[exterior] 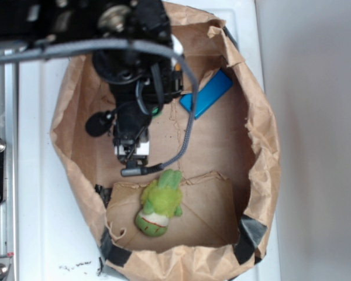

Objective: Grab the green block.

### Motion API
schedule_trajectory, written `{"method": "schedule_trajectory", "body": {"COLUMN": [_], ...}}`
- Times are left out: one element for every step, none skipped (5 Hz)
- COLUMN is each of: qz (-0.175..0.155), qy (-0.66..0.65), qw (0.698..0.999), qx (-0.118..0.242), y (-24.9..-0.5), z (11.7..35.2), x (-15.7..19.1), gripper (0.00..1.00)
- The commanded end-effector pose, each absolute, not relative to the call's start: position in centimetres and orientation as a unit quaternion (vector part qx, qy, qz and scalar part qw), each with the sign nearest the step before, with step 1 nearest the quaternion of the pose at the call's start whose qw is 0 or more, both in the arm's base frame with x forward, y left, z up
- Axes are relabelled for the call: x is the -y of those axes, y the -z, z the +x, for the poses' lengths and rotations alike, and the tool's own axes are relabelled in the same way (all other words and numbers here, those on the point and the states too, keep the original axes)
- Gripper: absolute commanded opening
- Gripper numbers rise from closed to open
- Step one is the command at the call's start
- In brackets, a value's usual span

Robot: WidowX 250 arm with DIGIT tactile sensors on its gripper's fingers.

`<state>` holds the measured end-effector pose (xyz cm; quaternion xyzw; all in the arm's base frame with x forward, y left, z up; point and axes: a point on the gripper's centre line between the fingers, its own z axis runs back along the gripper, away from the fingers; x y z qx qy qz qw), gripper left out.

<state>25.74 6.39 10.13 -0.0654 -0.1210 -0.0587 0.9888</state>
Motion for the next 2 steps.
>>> {"method": "schedule_trajectory", "body": {"qz": [0.002, 0.03], "qy": [0.238, 0.269], "qw": [0.962, 0.953], "qx": [0.131, 0.133], "y": [-10.2, -9.0], "z": [28.8, 30.0], "x": [-9.3, -9.5], "gripper": [1.0, 1.0]}}
